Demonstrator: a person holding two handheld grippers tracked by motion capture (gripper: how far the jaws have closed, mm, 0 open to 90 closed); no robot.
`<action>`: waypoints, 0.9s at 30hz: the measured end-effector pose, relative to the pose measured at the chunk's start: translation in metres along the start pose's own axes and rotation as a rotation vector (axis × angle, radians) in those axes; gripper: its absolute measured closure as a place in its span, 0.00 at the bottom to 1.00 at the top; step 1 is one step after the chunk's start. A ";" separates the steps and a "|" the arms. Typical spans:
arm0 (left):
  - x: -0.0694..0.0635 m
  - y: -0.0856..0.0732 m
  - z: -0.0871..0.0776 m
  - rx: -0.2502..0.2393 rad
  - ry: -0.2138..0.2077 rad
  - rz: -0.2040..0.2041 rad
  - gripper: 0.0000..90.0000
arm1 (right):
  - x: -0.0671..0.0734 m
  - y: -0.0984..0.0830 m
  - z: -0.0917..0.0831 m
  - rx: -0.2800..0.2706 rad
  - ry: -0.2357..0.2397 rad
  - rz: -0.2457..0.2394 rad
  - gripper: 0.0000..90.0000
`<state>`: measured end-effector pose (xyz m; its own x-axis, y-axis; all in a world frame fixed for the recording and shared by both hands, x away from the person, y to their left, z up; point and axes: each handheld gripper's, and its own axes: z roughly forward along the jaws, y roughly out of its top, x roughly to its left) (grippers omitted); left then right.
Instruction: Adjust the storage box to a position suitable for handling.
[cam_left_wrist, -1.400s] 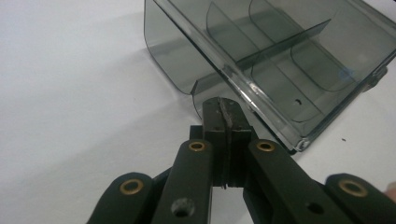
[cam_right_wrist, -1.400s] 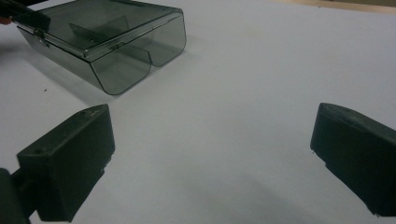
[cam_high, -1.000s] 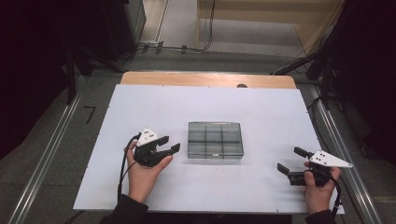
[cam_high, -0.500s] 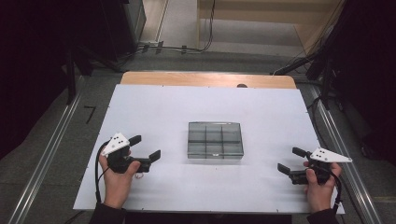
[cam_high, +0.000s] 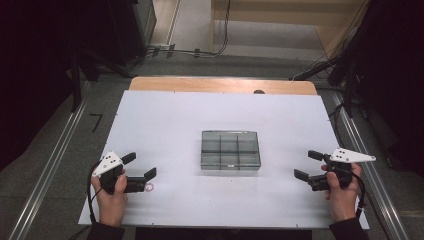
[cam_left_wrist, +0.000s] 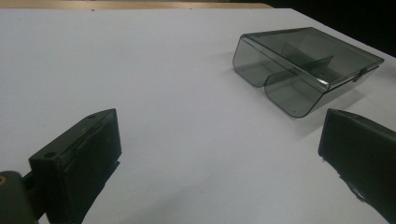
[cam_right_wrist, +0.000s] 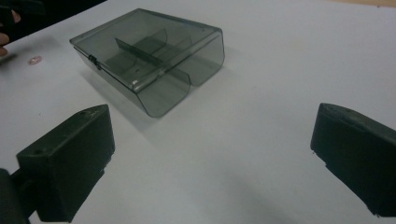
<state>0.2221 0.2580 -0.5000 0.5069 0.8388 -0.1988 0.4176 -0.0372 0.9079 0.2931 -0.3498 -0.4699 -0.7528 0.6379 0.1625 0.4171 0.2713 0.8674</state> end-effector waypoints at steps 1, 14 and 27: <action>0.002 -0.001 -0.001 -0.001 -0.002 -0.002 0.00 | 0.000 0.003 0.001 -0.001 0.005 -0.004 0.00; 0.010 -0.011 -0.005 -0.008 0.008 -0.006 0.00 | 0.007 0.038 0.032 0.054 0.051 -0.021 0.00; 0.012 -0.013 -0.005 -0.011 -0.014 -0.022 0.00 | 0.011 0.073 0.066 0.127 0.058 -0.028 0.43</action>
<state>0.2190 0.2708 -0.5126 0.5078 0.8319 -0.2238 0.4207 -0.0128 0.9071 0.3487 -0.2749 -0.4356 -0.7916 0.5872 0.1689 0.4539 0.3802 0.8059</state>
